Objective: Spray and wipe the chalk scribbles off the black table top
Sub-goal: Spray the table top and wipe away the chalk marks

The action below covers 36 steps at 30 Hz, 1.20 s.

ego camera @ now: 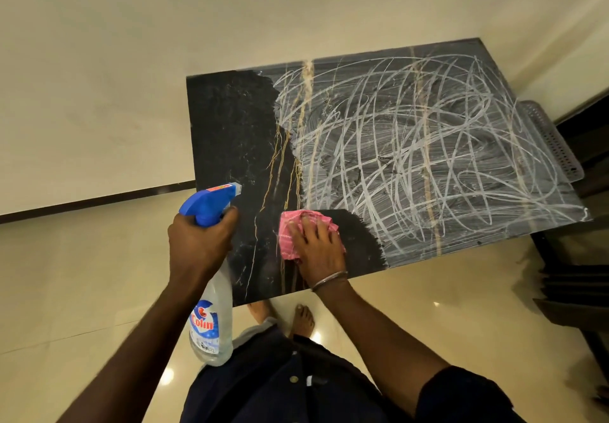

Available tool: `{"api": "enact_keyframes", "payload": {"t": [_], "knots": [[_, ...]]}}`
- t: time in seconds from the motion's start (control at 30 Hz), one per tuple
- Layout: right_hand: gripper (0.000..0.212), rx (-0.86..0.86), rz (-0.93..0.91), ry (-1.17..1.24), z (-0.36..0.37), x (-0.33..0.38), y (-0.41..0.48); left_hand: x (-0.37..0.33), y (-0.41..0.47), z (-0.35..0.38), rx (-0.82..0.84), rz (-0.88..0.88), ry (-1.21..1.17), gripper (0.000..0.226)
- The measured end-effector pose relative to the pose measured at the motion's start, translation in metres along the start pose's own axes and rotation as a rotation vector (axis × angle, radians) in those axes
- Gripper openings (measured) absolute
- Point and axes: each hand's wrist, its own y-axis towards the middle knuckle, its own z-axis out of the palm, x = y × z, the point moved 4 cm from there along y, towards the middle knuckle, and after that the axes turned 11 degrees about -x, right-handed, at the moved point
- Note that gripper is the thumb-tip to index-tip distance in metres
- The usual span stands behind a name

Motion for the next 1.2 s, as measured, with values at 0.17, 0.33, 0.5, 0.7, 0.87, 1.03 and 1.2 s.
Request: {"api": "enact_keyframes", "payload": {"t": [0.17, 0.33, 0.5, 0.7, 0.87, 1.03, 1.2], "knots": [[0.078, 0.0, 0.398, 0.003, -0.004, -0.076, 0.0, -0.005, 0.013, -0.002, 0.023, 0.006, -0.006, 0.011], [0.085, -0.002, 0.413, 0.006, -0.006, -0.033, 0.023, -0.01, 0.026, -0.001, 0.041, 0.042, -0.025, 0.019], [0.087, 0.061, -0.078, 0.048, 0.008, 0.042, 0.04, -0.01, 0.039, 0.007, 0.074, 0.058, -0.008, 0.009], [0.085, -0.008, 0.055, 0.021, 0.007, -0.031, 0.036, -0.01, 0.05, 0.008, 0.102, 0.102, -0.034, 0.008], [0.079, 0.028, 0.447, 0.008, -0.002, -0.083, 0.041, -0.007, 0.056, 0.003, 0.102, 0.087, -0.016, 0.011], [0.083, -0.011, 0.349, 0.057, 0.0, -0.023, 0.063, -0.01, 0.059, 0.009, 0.09, 0.08, -0.001, 0.011], [0.088, 0.02, -0.112, 0.066, 0.007, 0.024, 0.074, -0.019, 0.063, 0.02, 0.067, 0.077, 0.0, 0.01]]}}
